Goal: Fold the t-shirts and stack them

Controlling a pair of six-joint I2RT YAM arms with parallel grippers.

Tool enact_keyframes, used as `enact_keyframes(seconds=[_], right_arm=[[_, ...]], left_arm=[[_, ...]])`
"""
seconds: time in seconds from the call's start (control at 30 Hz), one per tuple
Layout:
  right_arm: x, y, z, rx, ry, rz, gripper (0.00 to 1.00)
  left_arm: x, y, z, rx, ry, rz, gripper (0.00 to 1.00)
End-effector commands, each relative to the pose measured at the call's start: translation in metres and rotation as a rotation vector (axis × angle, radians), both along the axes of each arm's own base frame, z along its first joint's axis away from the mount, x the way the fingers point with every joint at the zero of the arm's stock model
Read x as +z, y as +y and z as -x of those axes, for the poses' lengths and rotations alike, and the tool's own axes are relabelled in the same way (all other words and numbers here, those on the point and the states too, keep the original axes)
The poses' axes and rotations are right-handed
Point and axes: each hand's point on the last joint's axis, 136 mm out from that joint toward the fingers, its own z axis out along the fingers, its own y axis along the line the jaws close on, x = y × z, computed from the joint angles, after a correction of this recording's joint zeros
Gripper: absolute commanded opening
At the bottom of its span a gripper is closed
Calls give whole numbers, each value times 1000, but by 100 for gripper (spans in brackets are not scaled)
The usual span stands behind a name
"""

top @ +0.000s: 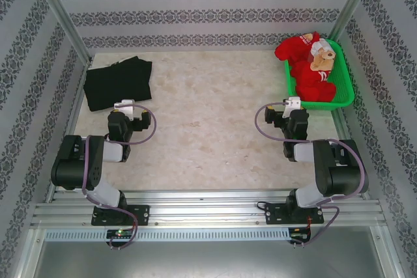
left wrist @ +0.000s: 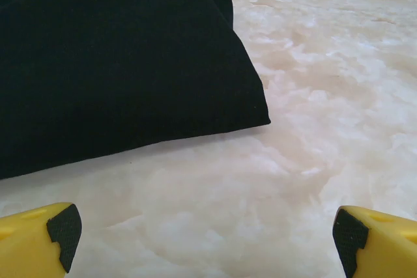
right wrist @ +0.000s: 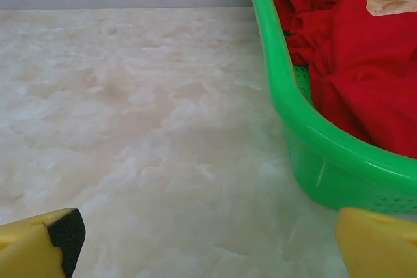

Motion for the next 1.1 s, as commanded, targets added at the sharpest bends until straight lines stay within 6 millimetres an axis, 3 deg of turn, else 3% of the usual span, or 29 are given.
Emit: enact_keyframes(seconds=[0.0,0.73,0.83,0.9,1.0,1.07], right_arm=[[9,7,-6,27,-26,-5,98],[9,6,-6,23,-27,-14,98],[40,14,-5,39,25,3,98],[82,15,6,-17,86,-58,98],[144,21,26,-48,129,-181,98],[176,22,32,-65,128,-220,98]], left_arm=[[4,-6,-3,-23,-9,2,100],[4,-6,-4,-24,-3,1,100],[18,-12,-3,-56,3,-4,100],[57,-9,-4,-6,42,3,100],[119,-14,-6,31,52,159,100],[145,-22,-7,41,95,255,100]])
